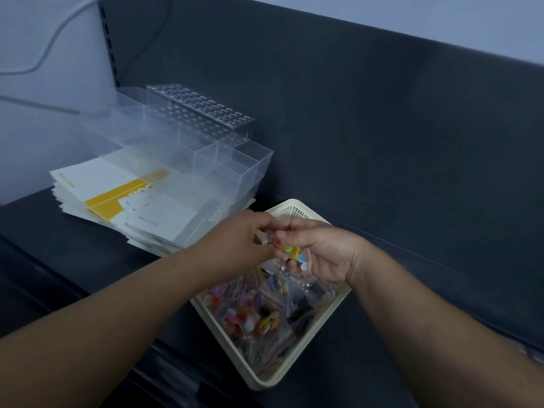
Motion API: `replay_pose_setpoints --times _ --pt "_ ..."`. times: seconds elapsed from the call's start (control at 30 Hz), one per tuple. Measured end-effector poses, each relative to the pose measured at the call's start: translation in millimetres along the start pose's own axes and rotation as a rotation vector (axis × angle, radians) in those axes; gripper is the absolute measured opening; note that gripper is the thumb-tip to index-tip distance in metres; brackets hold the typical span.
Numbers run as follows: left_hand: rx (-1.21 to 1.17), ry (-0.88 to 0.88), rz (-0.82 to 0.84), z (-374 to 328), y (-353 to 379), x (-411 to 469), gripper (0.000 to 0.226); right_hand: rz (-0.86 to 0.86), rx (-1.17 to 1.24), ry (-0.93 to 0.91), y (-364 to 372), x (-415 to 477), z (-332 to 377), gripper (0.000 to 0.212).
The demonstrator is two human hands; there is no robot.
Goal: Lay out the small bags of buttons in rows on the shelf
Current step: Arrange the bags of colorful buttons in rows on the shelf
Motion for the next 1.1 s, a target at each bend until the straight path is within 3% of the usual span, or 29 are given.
replay_pose_setpoints --times 0.07,0.23,0.33,0.37,0.47,0.77,0.93,1.1 --pt "-0.037 -0.01 -0.002 2 -2 -2 0.015 0.012 0.036 0.008 -1 2 -2 0.046" --pt "-0.162 -0.078 -0.038 10 -7 -5 0.025 -0.122 0.171 0.127 -3 15 -4 0.063" --pt "-0.321 -0.128 -0.061 8 -9 -4 0.013 -0.164 0.347 0.131 -10 19 -4 0.077" --pt "-0.388 -0.146 -0.063 6 -10 -4 0.006 -0.181 0.409 0.107 -10 17 -4 0.072" --pt "-0.529 -0.197 -0.072 -1 -9 -1 0.005 -0.193 0.472 0.011 -10 8 -1 0.028" --pt "-0.636 -0.27 -0.029 -48 16 6 0.01 -0.305 0.3 -0.155 -18 -46 -1 0.03" --pt "-0.455 -0.268 -0.054 -75 44 19 0.032 -0.388 0.334 -0.239 -35 -94 -6 0.025" --pt "-0.337 -0.21 -0.015 -106 89 32 0.031 -0.509 0.411 -0.341 -56 -152 -20 0.024"
Point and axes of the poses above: each hand's wrist, its own x-axis towards the middle knuckle, its own y-axis out of the palm, z = x × y, the point moved 1 cm from there along x, towards the middle knuckle, and after that the axes turned 14 degrees about z, right-handed, at the moved point
